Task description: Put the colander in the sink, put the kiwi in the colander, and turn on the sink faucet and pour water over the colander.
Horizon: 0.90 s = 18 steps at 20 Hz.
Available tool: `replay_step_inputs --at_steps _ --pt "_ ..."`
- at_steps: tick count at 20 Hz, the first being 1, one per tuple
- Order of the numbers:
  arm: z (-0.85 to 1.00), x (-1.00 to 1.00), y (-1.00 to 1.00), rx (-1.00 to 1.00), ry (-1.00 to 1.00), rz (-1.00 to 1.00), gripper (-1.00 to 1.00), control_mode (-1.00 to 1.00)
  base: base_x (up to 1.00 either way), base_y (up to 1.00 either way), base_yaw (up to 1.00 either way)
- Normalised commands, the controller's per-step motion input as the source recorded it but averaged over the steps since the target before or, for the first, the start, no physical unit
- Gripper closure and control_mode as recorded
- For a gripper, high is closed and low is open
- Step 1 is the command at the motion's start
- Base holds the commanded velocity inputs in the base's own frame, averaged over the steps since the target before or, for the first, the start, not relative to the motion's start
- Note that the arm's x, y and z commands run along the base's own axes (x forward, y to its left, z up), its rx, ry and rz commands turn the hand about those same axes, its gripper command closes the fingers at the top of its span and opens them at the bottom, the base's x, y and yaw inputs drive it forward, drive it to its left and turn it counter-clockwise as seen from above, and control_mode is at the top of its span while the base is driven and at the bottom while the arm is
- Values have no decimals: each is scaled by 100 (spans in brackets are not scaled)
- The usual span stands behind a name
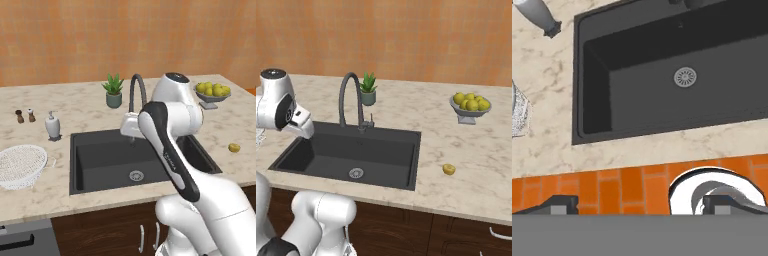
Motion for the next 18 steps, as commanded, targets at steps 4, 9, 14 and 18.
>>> replay_step_inputs --at_steps 4,9,14,18 --pt "-8 4 99 5 13 -7 -100 -100 0 0 0" --pt "-18 31 100 1 33 -8 -100 -100 0 0 0" --pt "-29 50 96 5 18 -3 -100 -100 0 0 0" --pt "-32 54 94 1 21 0 -100 -100 0 0 0"
